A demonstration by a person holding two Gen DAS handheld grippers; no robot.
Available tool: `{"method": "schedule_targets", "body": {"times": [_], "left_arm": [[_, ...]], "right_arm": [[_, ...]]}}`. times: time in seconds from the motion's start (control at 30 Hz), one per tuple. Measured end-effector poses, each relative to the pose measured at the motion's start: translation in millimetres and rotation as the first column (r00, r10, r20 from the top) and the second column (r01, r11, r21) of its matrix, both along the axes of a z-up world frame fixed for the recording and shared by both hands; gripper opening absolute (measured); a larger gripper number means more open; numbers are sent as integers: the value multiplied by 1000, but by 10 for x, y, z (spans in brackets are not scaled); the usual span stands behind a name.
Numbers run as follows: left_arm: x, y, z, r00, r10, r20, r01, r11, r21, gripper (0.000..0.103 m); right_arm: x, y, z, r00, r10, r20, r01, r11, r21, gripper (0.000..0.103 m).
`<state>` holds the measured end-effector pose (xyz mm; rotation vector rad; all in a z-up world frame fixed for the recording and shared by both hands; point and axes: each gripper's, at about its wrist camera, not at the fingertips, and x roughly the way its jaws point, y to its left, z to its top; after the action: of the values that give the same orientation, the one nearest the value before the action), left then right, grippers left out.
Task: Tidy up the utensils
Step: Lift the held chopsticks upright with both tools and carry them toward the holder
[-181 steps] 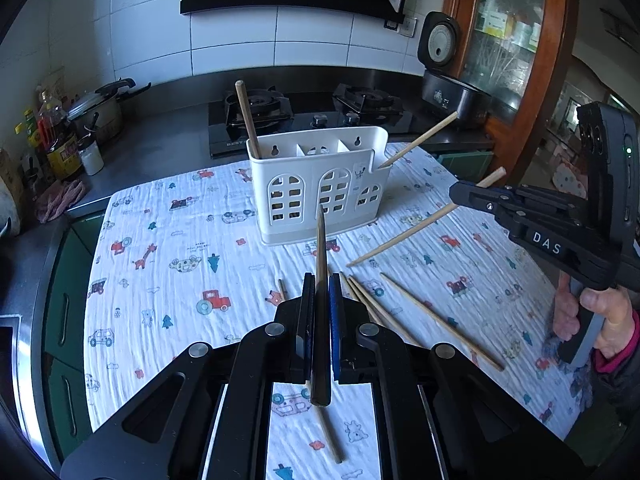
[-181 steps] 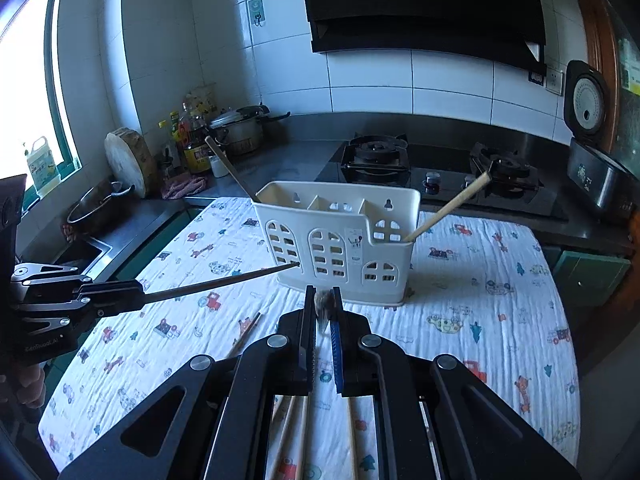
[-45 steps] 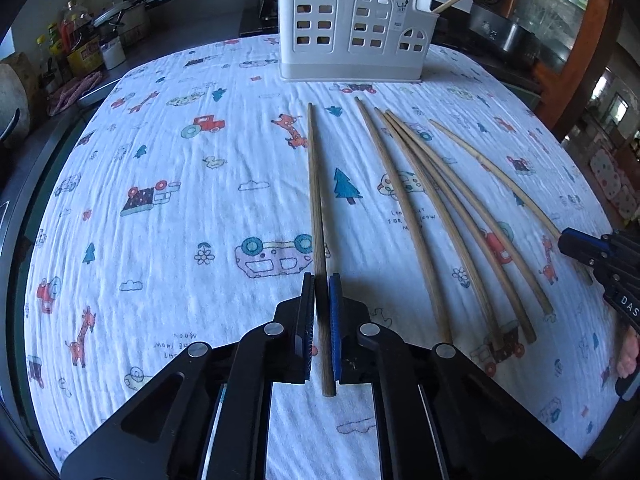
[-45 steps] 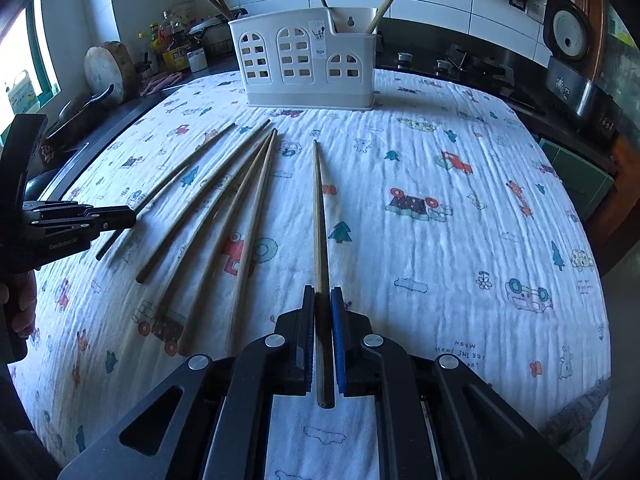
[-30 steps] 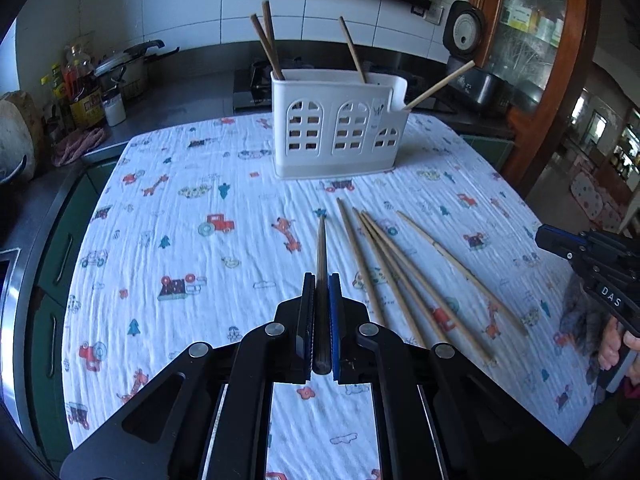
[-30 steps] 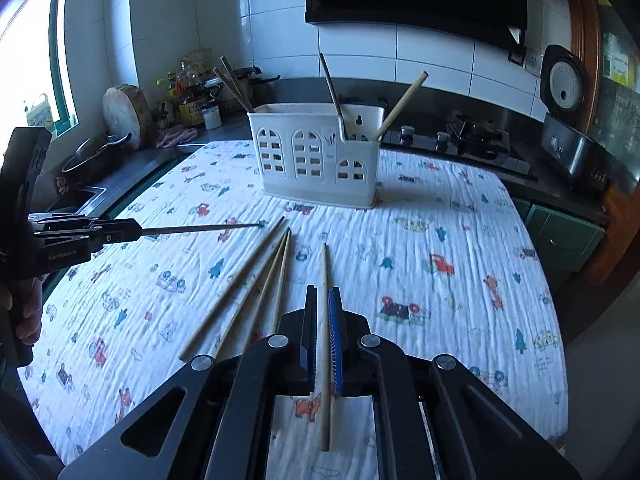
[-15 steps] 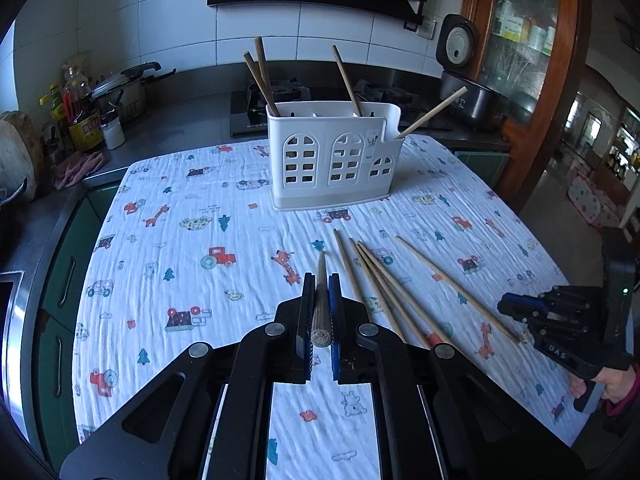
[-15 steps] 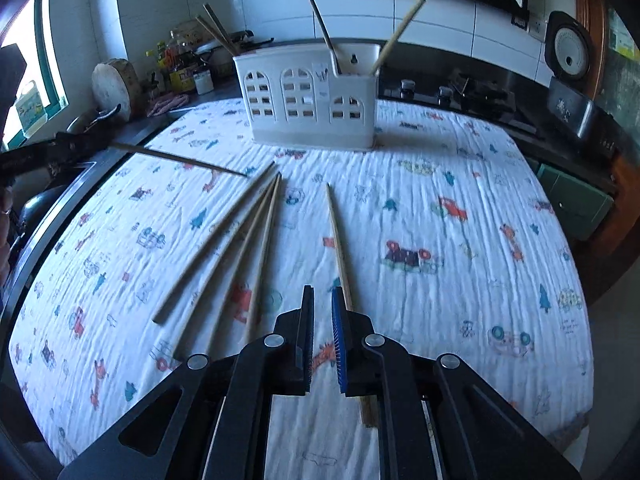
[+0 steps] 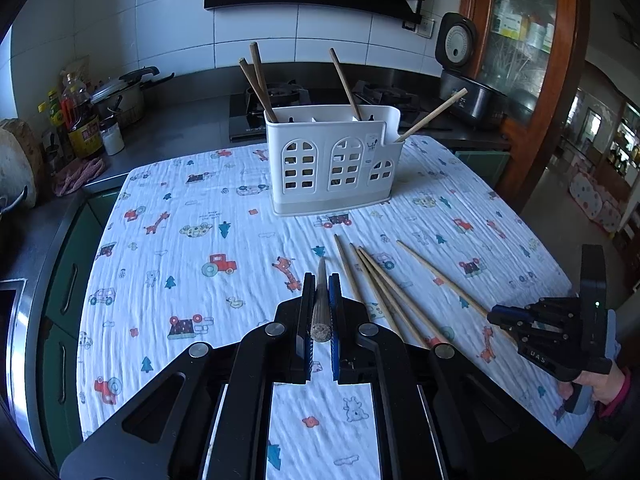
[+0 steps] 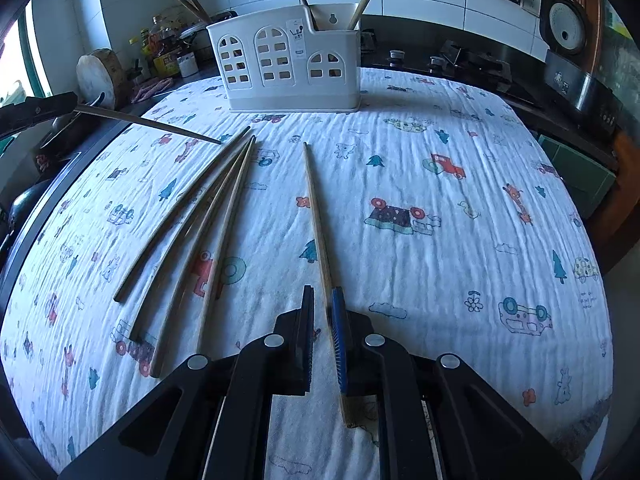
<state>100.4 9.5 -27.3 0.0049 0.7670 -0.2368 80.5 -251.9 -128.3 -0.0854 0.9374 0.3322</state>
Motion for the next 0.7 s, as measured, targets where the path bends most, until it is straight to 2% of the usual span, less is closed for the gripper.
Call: {"method": "schedule_targets", "body": {"times": [0.17,0.3,0.43,0.53,0.7], "left_arm": [[5,1,1,1000,0,0,0,1000,1,5],[12,6,-2,1000,1,-1,-1,1000,0,5],[29,14,6,1000,0,-1,0,1000,-1,5],[50,12,19,1000,1,0,-1,1000,0,5],[62,15,40,1000,2,4,-2,1000,6,5]], "right_arm": [[24,-32,-72,1000,0,-28,0,1000,-7,11],[-21,-37,-83,1000,7,-18,-7,1000,-10,12],[-48,-56,-69,1000,8,-18,-8,1000,7,8],[-81,-45,7,1000,9,3,-9,1000,5,8],[-130,-32,339,997,12,78,-12,1000,3,7]]}}
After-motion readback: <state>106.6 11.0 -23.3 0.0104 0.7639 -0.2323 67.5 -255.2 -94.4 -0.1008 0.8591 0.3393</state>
